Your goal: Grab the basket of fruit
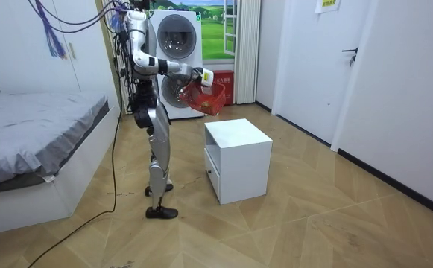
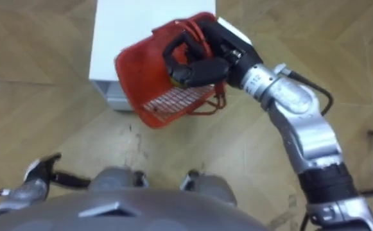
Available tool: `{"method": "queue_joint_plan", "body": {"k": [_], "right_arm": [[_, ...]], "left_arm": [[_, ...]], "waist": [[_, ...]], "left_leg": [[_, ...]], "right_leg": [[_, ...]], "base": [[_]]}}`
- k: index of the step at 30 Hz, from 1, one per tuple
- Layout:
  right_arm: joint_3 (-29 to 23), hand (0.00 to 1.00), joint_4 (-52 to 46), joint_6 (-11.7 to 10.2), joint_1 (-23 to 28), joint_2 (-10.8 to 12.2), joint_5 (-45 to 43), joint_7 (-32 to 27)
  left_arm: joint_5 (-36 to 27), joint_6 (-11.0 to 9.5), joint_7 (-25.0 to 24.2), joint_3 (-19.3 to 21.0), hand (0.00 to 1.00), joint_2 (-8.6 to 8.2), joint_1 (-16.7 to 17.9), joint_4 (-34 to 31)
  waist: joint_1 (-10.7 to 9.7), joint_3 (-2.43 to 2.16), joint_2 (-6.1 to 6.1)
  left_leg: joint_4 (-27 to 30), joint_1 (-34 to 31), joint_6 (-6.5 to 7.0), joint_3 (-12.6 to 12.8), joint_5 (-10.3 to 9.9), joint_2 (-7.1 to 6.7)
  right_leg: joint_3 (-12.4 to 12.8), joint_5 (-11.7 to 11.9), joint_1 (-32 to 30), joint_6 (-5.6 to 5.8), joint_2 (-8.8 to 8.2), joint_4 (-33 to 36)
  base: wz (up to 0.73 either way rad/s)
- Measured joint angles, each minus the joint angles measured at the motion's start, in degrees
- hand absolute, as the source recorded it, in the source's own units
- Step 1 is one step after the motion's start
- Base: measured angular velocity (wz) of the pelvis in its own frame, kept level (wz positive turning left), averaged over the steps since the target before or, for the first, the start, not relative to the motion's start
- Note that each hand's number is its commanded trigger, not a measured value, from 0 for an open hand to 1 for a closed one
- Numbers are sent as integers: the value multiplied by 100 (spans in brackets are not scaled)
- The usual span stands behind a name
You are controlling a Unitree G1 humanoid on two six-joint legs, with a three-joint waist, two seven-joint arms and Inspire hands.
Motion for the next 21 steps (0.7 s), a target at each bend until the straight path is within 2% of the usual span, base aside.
{"method": "queue_joint_plan", "body": {"k": [6,7,8,11,16,19,21], "right_arm": [[-37,100,2,-5,-74,-36,8,-215],[-36,100,39,-5,-69,-30,7,-266],[-33,100,57,-5,-53,-30,-1,-319],[-32,100,64,-4,-41,-26,-34,-418],[-32,100,229,-2,-79,2,-107,-477],[0,100,671,-5,-306,46,-115,-516],[0,100,990,-6,-358,124,-115,-654]], "left_arm": [[-6,20,11,13,0,-118,215,-110],[-7,30,17,13,0,-138,213,-107],[-2,33,22,12,0,-142,218,-108],[127,141,19,23,0,-143,229,-102],[356,259,-37,90,0,-141,228,-114],[355,335,-137,11,0,-143,233,-146],[353,336,-157,10,0,-142,230,-143]], "waist": [[0,8,-38],[-11,17,-43],[4,44,-59],[19,59,-80],[159,81,-43],[160,78,-20],[156,92,15]], "left_leg": [[-137,173,-69,-52,38,55],[-164,180,-75,-93,41,51],[-166,189,-75,-94,41,49],[-179,163,-75,-94,40,41],[-186,97,-89,-109,26,55],[-122,-55,-89,-174,27,54],[-43,-156,-89,-247,25,54]], "right_leg": [[-38,12,231,-29,136,-196],[-41,12,236,-30,136,-197],[-45,11,243,-30,136,-197],[-72,14,217,-34,127,-199],[-130,22,202,-47,134,-197],[-186,32,107,-63,131,-196],[-293,35,92,-67,123,-201]], "base": [[4],[6],[4],[0],[2],[12],[21]]}}
